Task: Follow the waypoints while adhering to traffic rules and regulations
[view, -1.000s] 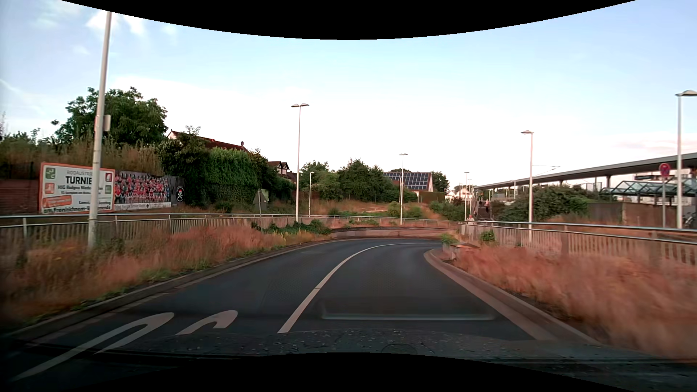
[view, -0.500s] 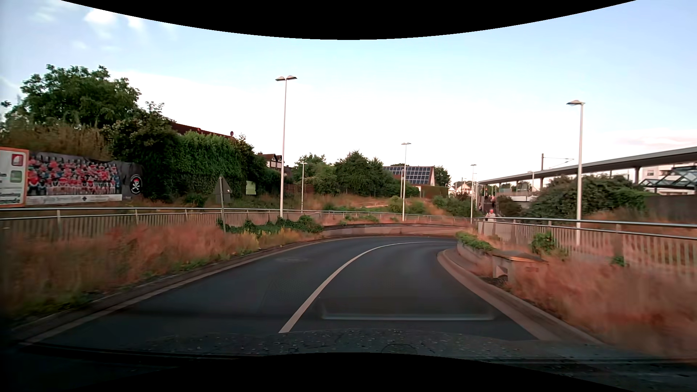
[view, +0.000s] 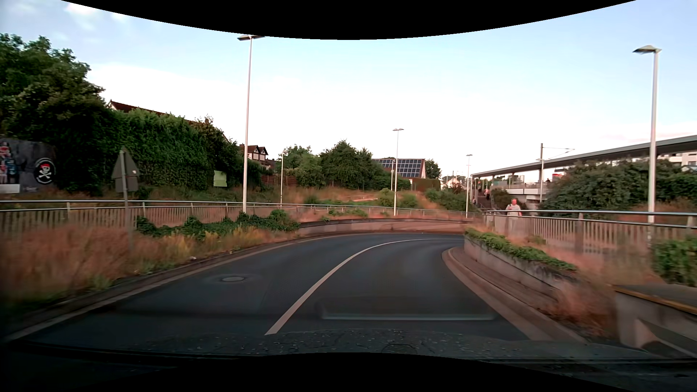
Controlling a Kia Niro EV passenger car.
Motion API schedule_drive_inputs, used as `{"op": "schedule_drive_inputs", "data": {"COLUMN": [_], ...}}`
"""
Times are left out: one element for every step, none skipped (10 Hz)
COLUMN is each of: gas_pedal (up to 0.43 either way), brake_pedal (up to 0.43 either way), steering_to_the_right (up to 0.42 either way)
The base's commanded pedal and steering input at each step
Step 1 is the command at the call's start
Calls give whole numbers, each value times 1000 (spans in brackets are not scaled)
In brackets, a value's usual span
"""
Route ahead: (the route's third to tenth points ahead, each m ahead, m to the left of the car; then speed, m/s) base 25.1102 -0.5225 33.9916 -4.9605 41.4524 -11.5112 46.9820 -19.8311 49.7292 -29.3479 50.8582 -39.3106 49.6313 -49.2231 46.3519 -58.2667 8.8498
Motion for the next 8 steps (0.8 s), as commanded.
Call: {"op": "schedule_drive_inputs", "data": {"gas_pedal": [0,0,0,0,0,0,0,0], "brake_pedal": [0,0,0,0,24,55,67,79], "steering_to_the_right": [37,39,45,48,48,48,48,49]}}
